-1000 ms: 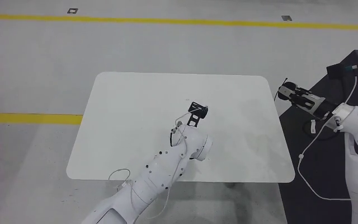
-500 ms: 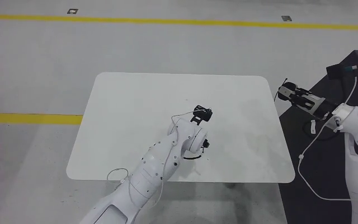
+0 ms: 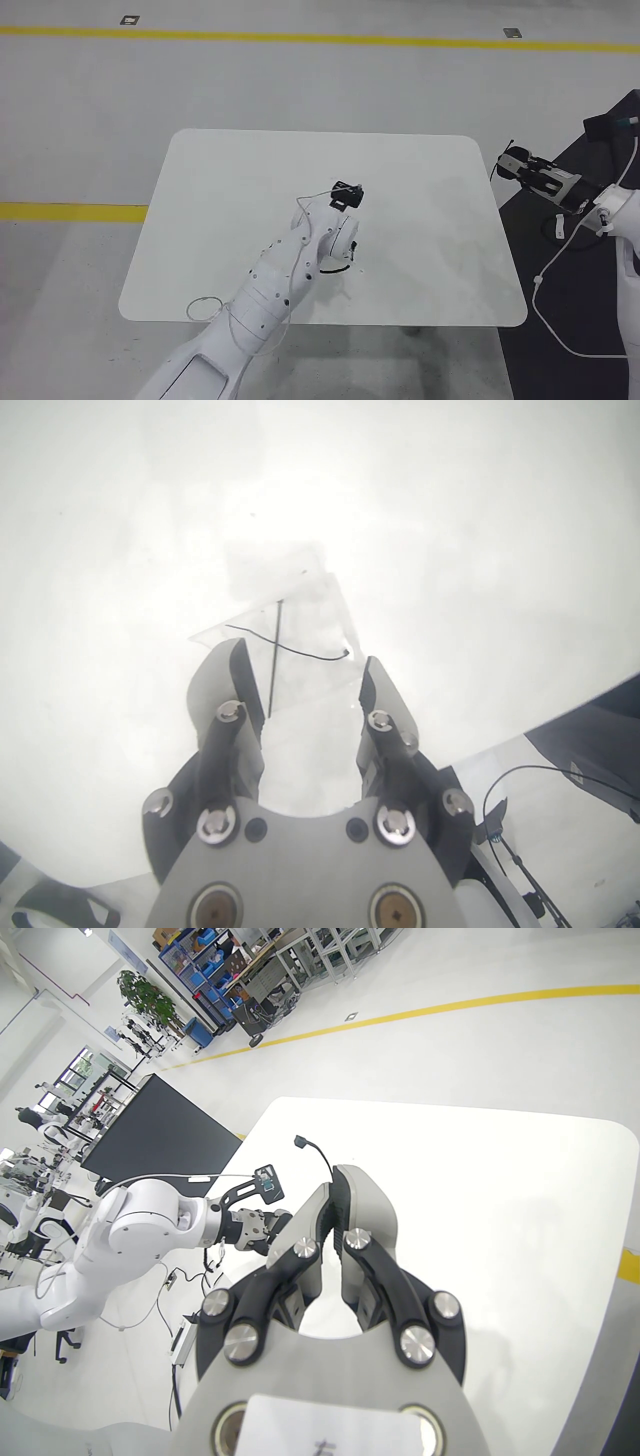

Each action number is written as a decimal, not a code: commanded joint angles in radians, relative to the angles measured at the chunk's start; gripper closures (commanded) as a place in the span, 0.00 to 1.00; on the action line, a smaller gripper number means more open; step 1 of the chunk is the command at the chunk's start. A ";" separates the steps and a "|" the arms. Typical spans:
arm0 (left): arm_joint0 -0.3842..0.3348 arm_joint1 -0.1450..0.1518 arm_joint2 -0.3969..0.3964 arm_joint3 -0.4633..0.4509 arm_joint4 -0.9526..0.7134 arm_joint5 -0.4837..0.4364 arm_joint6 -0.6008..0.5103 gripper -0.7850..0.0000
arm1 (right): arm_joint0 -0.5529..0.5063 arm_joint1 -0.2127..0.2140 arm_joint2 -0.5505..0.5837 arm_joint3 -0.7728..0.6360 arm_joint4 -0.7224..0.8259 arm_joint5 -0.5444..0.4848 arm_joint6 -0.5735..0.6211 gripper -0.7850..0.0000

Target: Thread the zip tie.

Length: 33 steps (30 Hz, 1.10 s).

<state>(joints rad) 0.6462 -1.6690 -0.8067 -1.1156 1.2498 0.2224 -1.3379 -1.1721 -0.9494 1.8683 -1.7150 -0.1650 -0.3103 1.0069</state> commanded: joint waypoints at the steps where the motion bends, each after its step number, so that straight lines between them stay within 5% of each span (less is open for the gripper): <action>1: -0.011 -0.007 0.001 0.038 -0.014 0.011 0.003 0.69 | 0.000 0.000 0.000 0.000 0.000 0.000 0.000 1.00; 19: -0.108 -0.067 0.022 0.275 -0.126 0.012 0.048 0.69 | 0.000 0.000 0.000 0.000 0.000 0.000 0.000 1.00; 33: -0.151 -0.099 0.042 0.374 -0.133 0.038 0.053 0.68 | 0.000 0.000 0.000 0.000 0.000 0.000 0.000 1.00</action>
<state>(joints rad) 0.4976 -1.7665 -0.7650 -0.7492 1.1172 0.2582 -1.2860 -1.1721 -0.9494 1.8683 -1.7150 -0.1650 -0.3103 1.0069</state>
